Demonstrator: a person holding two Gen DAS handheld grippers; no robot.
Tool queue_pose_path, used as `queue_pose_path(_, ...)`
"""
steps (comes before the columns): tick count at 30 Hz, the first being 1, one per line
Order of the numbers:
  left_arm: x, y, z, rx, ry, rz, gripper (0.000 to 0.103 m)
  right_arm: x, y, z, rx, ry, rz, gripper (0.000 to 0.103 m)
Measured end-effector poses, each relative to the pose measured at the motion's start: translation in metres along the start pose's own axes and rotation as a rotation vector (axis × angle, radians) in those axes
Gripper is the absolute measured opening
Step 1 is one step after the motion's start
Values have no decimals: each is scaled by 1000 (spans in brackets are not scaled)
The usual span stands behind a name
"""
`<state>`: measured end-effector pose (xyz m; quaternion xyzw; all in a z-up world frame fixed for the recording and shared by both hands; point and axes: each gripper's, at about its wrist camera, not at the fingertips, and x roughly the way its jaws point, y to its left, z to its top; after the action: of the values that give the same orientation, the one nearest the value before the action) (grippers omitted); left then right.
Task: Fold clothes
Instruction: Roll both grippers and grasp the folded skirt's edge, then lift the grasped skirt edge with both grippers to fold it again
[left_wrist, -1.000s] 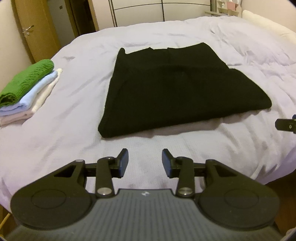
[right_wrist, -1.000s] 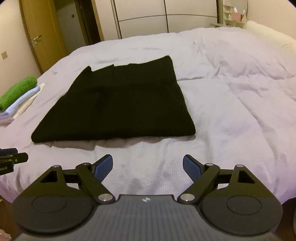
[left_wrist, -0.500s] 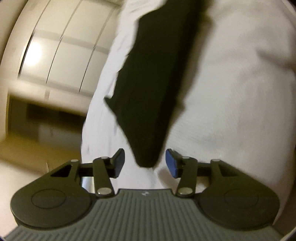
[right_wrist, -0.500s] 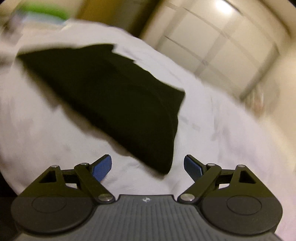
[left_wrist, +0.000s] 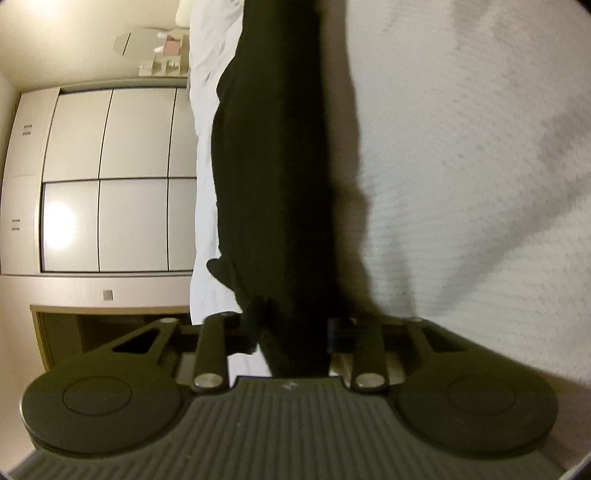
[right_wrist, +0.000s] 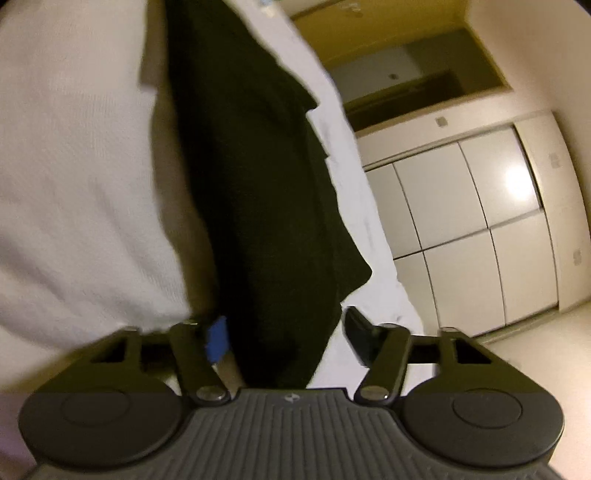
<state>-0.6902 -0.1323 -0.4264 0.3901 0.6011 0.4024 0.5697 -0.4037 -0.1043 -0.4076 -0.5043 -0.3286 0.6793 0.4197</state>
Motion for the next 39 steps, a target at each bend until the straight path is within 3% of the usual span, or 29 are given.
queue_pose_path(4,9,1,-5,-30,-15,-16,15,15,-1,-7,-53,-22,5,53)
queue_pose_path(6,11,6,-7,-50,-19,-43,12,24,0,-10,-88,-17,16,24)
queue_pose_path(10,7,24,-10,-104,-21,-66,10,24,-1,-12,-128,-6,16,9)
queue_pose_path(16,-31,40,-11,-152,-23,-69,9,-19,-15,-4,-76,-24,37,8)
queue_pose_path(24,-133,37,-17,-175,-64,-147,10,-120,-4,0,-36,-20,157,8)
queue_pose_path(29,-144,49,-20,-149,-76,-188,10,-139,-10,5,-14,-6,246,8)
queue_pose_path(34,-148,91,-29,-115,-130,-256,10,-126,-79,15,101,-26,400,9)
queue_pose_path(39,-96,174,-38,-173,-173,-356,11,-91,-178,14,274,-73,602,9)
